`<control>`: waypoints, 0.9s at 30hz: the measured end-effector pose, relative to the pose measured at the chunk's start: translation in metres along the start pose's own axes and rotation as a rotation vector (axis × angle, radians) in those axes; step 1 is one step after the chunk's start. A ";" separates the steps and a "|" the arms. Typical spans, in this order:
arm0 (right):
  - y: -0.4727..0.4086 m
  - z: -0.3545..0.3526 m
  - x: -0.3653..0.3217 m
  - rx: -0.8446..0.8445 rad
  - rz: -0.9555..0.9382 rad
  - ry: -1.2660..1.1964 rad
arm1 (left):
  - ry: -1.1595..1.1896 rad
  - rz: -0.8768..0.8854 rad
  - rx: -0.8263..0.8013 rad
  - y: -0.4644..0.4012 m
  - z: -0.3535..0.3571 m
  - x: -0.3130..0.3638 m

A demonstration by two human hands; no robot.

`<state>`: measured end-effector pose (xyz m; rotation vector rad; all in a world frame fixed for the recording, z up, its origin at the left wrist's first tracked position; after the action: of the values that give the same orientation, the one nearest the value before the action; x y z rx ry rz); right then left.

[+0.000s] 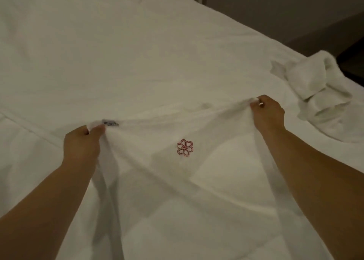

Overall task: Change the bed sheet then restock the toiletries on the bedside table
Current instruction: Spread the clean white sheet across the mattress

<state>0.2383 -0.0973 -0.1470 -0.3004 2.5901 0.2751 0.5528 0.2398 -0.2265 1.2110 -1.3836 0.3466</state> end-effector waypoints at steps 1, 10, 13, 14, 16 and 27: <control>-0.011 0.006 -0.008 0.000 -0.006 0.037 | -0.103 0.010 0.031 -0.010 -0.002 0.002; -0.065 0.073 -0.013 -0.177 0.151 0.163 | -0.275 0.118 0.020 -0.035 0.010 0.007; -0.066 0.077 -0.012 -0.228 0.118 0.128 | -0.136 0.056 -0.081 -0.035 0.013 0.002; -0.066 0.075 -0.012 -0.248 0.130 0.098 | -0.082 0.024 -0.109 -0.036 0.014 -0.001; -0.067 0.077 -0.010 -0.332 0.170 0.032 | 0.059 -0.043 -0.160 -0.036 0.016 -0.007; -0.088 0.044 -0.025 -0.309 0.235 -0.182 | 0.042 0.013 -0.042 -0.032 0.006 -0.002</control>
<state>0.3033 -0.1665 -0.1835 -0.0719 2.3974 0.7547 0.5742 0.2229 -0.2441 1.1548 -1.3566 0.3481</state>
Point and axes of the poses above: each hand's wrist, its own y-axis away from the middle knuckle, its own z-axis out of the palm, x = y × z, the point moved 9 cm from there along -y, towards the middle knuckle, and after that the axes turned 11 degrees about -x, right-handed, at the moved point
